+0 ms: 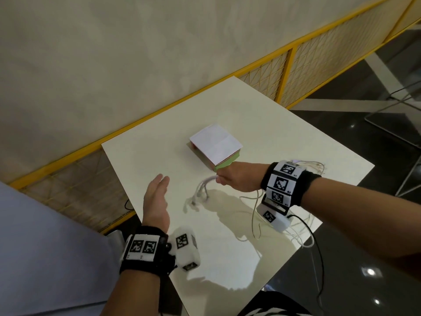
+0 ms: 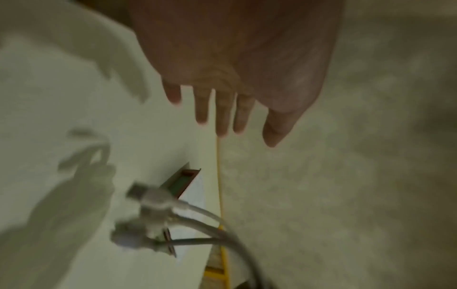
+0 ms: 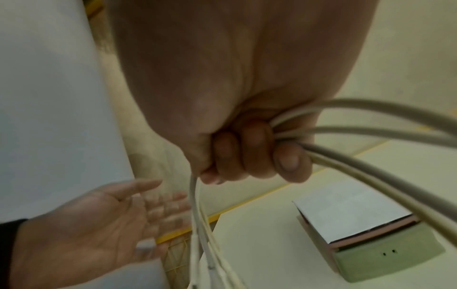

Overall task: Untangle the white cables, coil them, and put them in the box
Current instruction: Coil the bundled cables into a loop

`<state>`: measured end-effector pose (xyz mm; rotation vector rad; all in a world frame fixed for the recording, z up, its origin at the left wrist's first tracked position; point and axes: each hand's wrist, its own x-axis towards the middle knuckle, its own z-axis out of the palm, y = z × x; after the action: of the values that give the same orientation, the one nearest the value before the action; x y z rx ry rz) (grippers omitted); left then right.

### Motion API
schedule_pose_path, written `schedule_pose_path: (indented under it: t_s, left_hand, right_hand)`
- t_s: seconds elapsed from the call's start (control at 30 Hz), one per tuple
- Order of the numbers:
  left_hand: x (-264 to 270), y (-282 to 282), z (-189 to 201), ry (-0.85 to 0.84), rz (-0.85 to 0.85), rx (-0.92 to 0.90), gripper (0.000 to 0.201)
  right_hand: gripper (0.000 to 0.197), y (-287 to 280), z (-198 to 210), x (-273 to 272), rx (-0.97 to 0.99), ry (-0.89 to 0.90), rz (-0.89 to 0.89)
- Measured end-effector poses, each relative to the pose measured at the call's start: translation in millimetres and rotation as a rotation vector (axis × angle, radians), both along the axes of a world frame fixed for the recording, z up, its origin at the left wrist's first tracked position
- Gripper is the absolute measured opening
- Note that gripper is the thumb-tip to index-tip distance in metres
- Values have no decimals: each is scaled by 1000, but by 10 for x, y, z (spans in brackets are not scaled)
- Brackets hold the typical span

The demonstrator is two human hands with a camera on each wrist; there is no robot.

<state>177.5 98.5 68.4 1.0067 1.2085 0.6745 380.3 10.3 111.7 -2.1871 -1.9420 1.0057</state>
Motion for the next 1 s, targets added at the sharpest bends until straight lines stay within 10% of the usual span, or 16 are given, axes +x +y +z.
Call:
schedule_pose_path:
  t_s: [0.27,0.7,0.83,1.0]
  left_hand:
    - [378,-266,-29,253,-705,486,32]
    - [582,-326,-45,-63,-436,151,24]
    - [596,-373,25,48,-465,303,14]
    - [645,-383,-48,52,-495,289,41]
  right_hand:
    - [26,60,225,124,-32,13,-7]
    - [31,33,91,22,123,722,-441]
    - [33,61,14,-49,178,882,-557]
    - [38,99,-25,-157,255,1000,-687]
